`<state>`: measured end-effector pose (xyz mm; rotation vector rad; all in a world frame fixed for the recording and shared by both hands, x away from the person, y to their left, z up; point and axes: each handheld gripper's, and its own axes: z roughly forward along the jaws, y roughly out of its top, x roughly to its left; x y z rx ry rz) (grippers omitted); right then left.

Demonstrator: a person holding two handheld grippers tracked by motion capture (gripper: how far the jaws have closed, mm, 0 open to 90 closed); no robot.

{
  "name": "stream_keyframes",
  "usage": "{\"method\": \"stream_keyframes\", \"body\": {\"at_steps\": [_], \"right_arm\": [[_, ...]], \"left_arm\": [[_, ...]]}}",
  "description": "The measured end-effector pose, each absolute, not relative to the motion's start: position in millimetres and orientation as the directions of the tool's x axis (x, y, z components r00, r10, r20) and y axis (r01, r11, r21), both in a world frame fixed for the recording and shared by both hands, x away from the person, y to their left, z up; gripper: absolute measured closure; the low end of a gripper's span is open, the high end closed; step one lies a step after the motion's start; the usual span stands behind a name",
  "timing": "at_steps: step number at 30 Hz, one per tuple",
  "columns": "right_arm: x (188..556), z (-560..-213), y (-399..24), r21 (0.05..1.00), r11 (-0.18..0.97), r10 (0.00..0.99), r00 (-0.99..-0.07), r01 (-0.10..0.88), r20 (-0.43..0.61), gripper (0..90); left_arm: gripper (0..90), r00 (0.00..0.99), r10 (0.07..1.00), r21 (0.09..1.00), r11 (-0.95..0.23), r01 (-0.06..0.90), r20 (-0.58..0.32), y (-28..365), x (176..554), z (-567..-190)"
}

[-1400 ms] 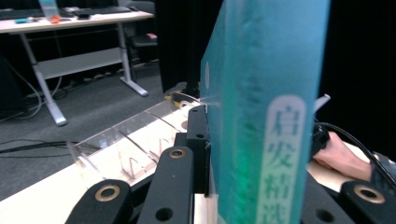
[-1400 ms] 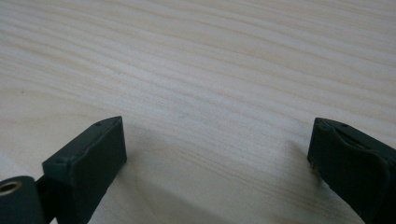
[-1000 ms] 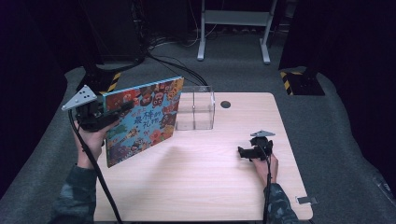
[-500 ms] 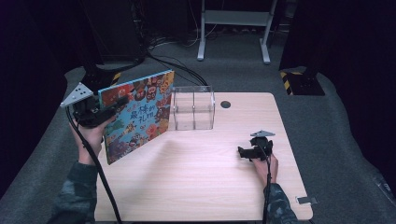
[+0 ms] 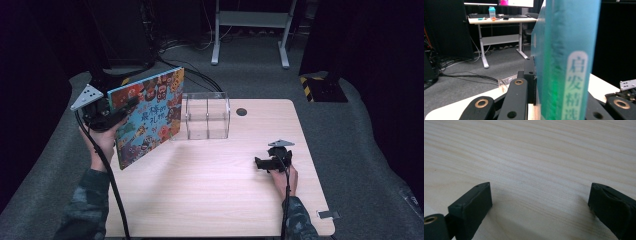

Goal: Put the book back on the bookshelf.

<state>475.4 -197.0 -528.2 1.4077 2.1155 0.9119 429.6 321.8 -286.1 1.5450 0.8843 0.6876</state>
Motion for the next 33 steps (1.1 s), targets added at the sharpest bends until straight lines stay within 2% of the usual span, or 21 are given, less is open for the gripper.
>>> {"method": "stream_keyframes", "body": {"at_steps": [18, 33], "right_arm": [[474.9, -528.3, -195.9, 0.733, 0.253, 0.925, -0.380, 0.631, 0.008, 5.5], [474.9, -528.3, -195.9, 0.733, 0.254, 0.925, -0.381, 0.631, 0.008, 5.5]], "left_arm": [[81.2, 0.508, 0.861, 0.990, -0.045, 0.137, -0.031, 308.4, 449.1, -287.2], [81.1, 0.461, 0.885, 0.994, 0.009, 0.109, -0.059, 301.8, 463.8, -300.9]]}}
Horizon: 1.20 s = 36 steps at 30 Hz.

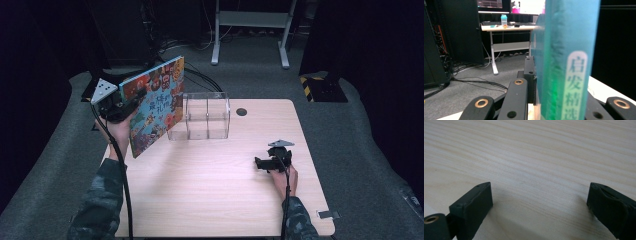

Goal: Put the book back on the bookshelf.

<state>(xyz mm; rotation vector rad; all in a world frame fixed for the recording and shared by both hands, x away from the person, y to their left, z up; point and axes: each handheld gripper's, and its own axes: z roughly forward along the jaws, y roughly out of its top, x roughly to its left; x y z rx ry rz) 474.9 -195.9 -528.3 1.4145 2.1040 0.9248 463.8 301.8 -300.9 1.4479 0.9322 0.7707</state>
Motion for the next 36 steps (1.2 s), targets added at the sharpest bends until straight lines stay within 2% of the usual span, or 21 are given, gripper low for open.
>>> {"method": "stream_keyframes", "body": {"at_steps": [10, 36], "right_arm": [[474.8, -528.3, -195.8, 0.733, 0.254, 0.925, -0.381, 0.631, 0.007, 5.7], [474.3, -528.1, -195.4, 0.735, 0.248, 0.926, -0.378, 0.631, 0.012, 6.3]], "left_arm": [[81.1, 0.436, 0.895, 0.994, 0.050, 0.100, -0.089, 290.7, 464.9, -314.1], [81.0, 0.387, 0.916, 0.995, 0.085, 0.059, -0.101, 282.4, 476.7, -356.1]]}}
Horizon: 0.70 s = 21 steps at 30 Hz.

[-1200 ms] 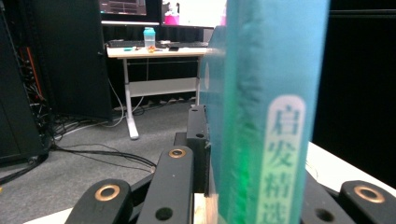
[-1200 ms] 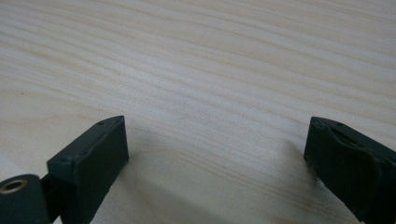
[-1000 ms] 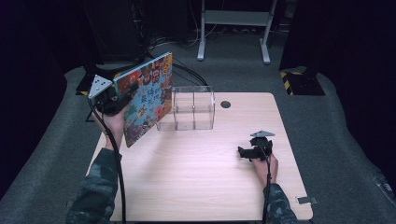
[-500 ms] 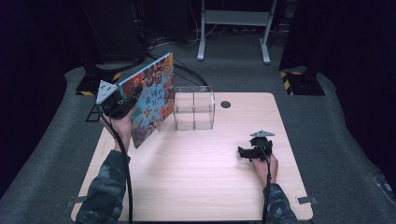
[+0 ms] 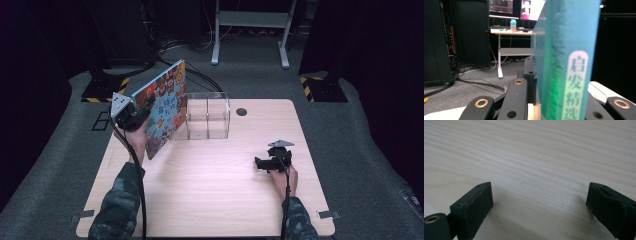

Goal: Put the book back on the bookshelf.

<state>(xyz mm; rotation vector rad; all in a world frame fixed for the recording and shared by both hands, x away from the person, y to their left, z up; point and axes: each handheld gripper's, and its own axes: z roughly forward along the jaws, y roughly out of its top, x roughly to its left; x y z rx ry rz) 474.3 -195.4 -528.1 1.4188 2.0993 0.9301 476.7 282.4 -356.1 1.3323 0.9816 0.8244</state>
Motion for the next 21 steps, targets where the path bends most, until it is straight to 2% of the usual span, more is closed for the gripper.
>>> {"method": "stream_keyframes", "body": {"at_steps": [21], "right_arm": [[474.3, -528.5, -194.9, 0.739, 0.247, 0.928, -0.371, 0.627, 0.005, 6.9]], "left_arm": [[80.9, 0.328, 0.934, 0.990, 0.144, 0.008, -0.138, 272.9, 476.6, -386.0]]}}
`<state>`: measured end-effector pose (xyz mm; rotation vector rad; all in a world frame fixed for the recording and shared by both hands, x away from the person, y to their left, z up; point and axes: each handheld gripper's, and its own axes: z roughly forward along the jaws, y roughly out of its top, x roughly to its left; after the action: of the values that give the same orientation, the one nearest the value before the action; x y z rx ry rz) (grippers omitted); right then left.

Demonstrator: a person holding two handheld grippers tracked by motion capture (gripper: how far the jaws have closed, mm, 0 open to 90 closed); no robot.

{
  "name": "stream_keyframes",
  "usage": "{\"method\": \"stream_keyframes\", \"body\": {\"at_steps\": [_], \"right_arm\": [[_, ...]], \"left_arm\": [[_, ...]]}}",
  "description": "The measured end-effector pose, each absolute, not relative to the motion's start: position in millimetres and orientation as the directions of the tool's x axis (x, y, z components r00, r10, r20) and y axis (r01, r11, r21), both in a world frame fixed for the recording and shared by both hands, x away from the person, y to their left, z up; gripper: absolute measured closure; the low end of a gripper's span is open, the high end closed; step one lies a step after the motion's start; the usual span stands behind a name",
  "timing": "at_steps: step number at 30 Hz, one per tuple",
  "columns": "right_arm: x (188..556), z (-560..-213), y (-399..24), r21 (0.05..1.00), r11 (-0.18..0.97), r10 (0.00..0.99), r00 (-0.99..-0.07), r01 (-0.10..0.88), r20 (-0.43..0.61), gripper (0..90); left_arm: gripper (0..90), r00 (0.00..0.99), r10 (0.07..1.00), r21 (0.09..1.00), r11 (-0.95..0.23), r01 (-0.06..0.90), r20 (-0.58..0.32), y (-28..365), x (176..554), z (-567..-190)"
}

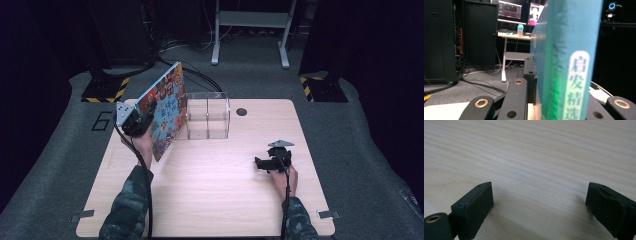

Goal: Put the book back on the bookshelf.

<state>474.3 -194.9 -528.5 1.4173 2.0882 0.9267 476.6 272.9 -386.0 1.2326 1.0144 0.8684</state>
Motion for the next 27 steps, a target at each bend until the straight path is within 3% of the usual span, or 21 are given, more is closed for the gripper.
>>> {"method": "stream_keyframes", "body": {"at_steps": [14, 27], "right_arm": [[474.0, -528.4, -195.3, 0.739, 0.255, 0.924, -0.382, 0.624, 0.004, 7.4], [473.5, -528.1, -195.9, 0.737, 0.263, 0.922, -0.388, 0.623, -0.002, 7.6]], "left_arm": [[80.5, 0.304, 0.937, 0.982, 0.188, -0.030, -0.170, 270.4, 471.8, -404.8], [75.6, 0.349, 0.905, 0.969, 0.241, 0.052, -0.244, 286.3, 459.7, -410.3]]}}
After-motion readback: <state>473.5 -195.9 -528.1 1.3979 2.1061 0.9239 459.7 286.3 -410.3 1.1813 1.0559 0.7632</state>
